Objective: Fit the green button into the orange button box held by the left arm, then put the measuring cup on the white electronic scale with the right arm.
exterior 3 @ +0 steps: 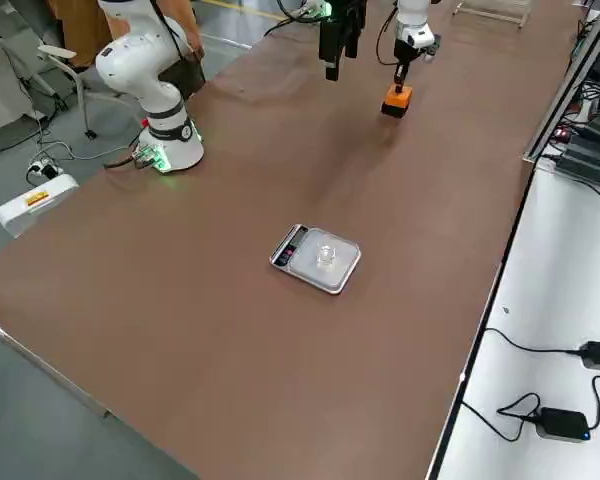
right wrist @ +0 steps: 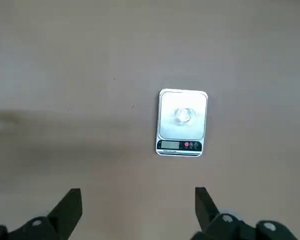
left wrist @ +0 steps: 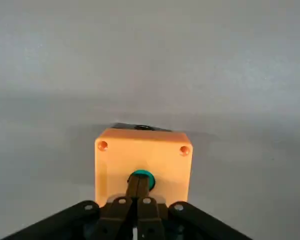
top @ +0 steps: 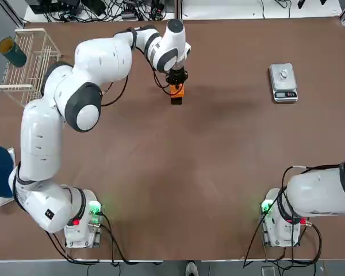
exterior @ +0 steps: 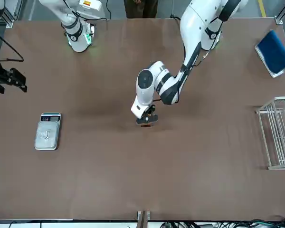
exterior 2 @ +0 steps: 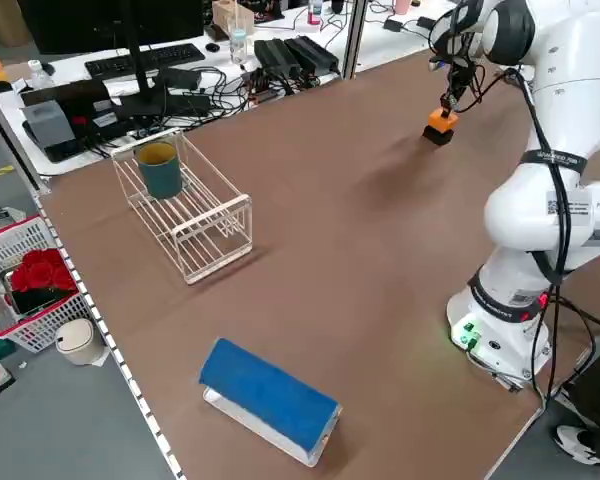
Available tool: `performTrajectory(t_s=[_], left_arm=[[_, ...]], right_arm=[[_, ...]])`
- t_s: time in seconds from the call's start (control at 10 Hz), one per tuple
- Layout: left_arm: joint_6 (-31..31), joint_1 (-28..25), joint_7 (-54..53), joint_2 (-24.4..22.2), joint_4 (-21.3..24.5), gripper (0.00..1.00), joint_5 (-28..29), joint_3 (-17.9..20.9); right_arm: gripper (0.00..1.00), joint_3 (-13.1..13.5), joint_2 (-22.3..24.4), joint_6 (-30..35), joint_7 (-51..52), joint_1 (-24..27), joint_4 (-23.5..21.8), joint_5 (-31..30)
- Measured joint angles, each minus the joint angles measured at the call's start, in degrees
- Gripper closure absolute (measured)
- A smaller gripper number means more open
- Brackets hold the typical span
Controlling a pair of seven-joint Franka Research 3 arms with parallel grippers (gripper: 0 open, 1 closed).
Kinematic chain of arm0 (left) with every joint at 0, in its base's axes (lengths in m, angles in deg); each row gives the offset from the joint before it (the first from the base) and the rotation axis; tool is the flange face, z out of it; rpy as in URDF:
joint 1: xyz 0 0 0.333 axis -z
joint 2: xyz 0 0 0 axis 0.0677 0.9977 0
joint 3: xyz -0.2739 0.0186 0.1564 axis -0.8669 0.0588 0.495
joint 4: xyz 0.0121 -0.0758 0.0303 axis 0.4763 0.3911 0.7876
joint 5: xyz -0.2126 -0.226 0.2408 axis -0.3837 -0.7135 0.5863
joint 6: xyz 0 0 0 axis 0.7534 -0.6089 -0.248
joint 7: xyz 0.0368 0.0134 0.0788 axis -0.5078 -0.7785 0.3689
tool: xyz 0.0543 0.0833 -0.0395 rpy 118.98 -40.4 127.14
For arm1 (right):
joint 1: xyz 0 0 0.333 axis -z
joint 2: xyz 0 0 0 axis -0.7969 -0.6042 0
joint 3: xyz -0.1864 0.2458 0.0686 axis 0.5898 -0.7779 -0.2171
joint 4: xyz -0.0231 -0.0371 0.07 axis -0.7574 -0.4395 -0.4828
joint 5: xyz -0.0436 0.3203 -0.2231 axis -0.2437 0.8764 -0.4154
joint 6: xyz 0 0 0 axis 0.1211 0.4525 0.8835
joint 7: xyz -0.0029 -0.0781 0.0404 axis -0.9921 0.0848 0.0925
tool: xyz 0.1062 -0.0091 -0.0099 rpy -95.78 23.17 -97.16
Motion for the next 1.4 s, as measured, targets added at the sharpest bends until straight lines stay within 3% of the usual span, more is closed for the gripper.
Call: performTrajectory(t_s=[1.4], left_arm=[[0.7,-0.4,0.2,0.3,-0.2,0.99,1.2,0.0]], right_arm=[[0.0,0.0,0.0,-1.1,-0.4,2.5,0.6,0.0]])
